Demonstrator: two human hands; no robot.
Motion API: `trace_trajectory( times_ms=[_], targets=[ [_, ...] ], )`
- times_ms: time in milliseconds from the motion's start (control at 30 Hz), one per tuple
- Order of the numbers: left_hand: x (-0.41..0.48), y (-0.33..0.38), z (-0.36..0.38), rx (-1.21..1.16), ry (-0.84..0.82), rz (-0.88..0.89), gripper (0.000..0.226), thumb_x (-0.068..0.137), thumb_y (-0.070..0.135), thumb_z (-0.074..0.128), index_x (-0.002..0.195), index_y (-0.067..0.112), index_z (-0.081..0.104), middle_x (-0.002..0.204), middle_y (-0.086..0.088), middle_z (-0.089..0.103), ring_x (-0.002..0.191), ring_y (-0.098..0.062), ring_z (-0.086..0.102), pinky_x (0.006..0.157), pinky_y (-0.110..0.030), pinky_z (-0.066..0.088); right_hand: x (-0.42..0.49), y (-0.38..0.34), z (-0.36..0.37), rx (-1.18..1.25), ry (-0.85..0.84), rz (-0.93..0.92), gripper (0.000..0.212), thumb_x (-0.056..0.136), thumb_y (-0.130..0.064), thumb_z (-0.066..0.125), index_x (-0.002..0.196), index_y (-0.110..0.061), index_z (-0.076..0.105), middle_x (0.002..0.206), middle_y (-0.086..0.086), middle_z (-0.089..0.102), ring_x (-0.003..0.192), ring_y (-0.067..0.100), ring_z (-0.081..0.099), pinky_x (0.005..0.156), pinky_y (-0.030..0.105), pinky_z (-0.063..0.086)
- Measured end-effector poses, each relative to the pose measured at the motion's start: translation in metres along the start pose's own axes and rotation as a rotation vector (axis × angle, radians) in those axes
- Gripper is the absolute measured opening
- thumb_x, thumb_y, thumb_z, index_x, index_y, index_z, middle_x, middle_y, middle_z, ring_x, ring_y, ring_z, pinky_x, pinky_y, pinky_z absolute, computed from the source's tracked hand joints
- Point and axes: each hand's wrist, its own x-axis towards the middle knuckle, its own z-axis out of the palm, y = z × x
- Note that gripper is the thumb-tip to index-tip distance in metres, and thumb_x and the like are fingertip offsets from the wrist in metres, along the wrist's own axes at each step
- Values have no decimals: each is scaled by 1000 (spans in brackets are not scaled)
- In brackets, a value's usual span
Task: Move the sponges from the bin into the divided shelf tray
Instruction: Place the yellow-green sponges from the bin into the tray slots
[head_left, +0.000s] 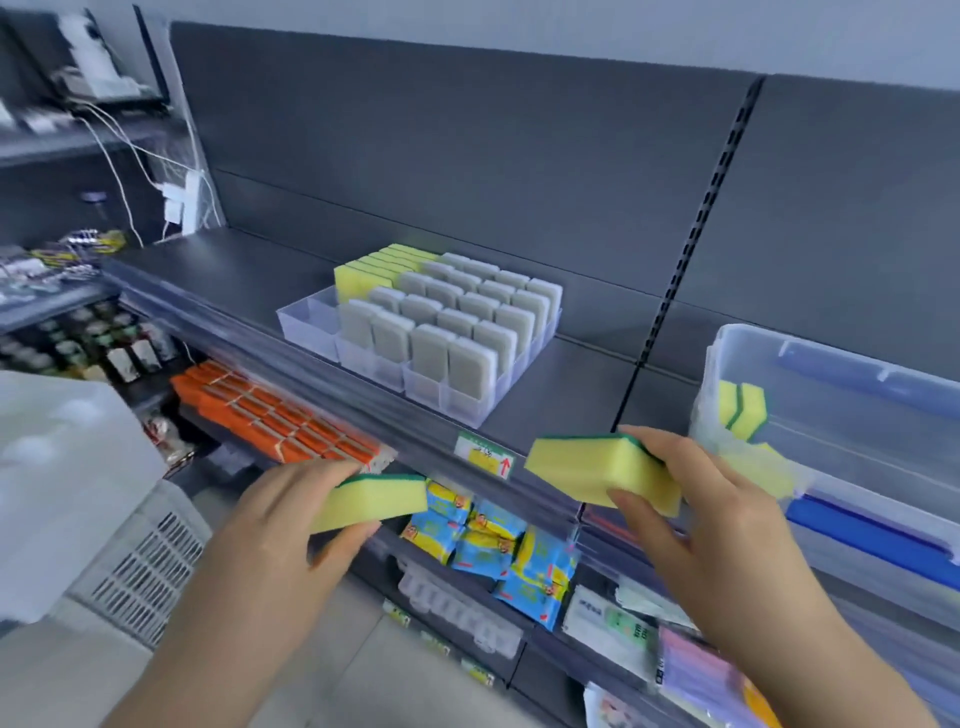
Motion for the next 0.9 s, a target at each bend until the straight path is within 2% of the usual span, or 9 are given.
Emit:
trace_trajectory(
  times_ms=[133,267,333,400,500,600,733,833,900],
  targets=[
    [15,-40,3,-11,-14,-42,40,71,26,78,106,11,65,102,2,59,93,-13,51,80,-19,36,30,-13,28,-20,-54,16,44,75,-17,73,109,-31,48,82,-16,50,72,-2,38,67,-9,27],
    [51,-78,9,-13,-69,-26,43,68,23,74,109,14,66,104,10,55,97,-10,50,83,-17,35,75,-20,59,41,-60,54,33,77,-36,68,104,-40,48,84,-31,51,79,-14,48,68,-6,31],
    [78,-98,12,-15,-87,-25,43,69,24,80,109,15,66,102,10,57,98,-10,51,82,-16,36,101,-17,73,110,-28,113,29,77,-40,67,100,-44,50,88,-29,57,83,-8,53,72,0,36],
    [105,-115,16,7,-98,-33,44,67,25,81,107,14,66,98,5,60,94,-11,50,78,-18,36,125,-12,87,180,9,169,32,75,-32,68,99,-44,50,92,-26,61,85,-3,57,73,2,38],
    [152,-151,24,52,-119,-39,47,59,14,85,102,11,67,94,1,61,89,-11,48,74,-16,33,178,-9,116,177,-9,192,34,76,-25,70,99,-39,50,91,-23,62,83,8,62,71,5,40],
    [196,-192,30,49,-113,-70,46,61,14,84,104,14,66,97,7,58,91,-8,49,80,-7,30,240,-16,145,148,-32,157,33,76,-24,70,98,-39,50,88,-22,61,78,8,62,70,1,39],
    [236,-234,39,31,-85,-85,43,65,19,78,106,13,67,103,-1,59,93,-8,48,84,-3,27,299,-29,174,107,-46,119,32,75,-27,70,102,-34,55,84,-16,63,73,10,60,72,1,38],
    [260,-259,49,-31,-102,-99,43,68,29,69,109,17,66,103,7,55,88,1,43,81,1,30,321,-38,197,148,-58,137,31,74,-38,63,101,-45,50,88,-25,60,84,1,57,74,1,40],
    [279,-275,55,-59,-122,-90,44,70,33,69,112,22,64,102,15,51,82,4,42,68,-5,38,330,-44,215,146,-70,183,35,72,-39,64,97,-54,45,89,-29,58,87,-3,59,70,5,43]
  ],
)
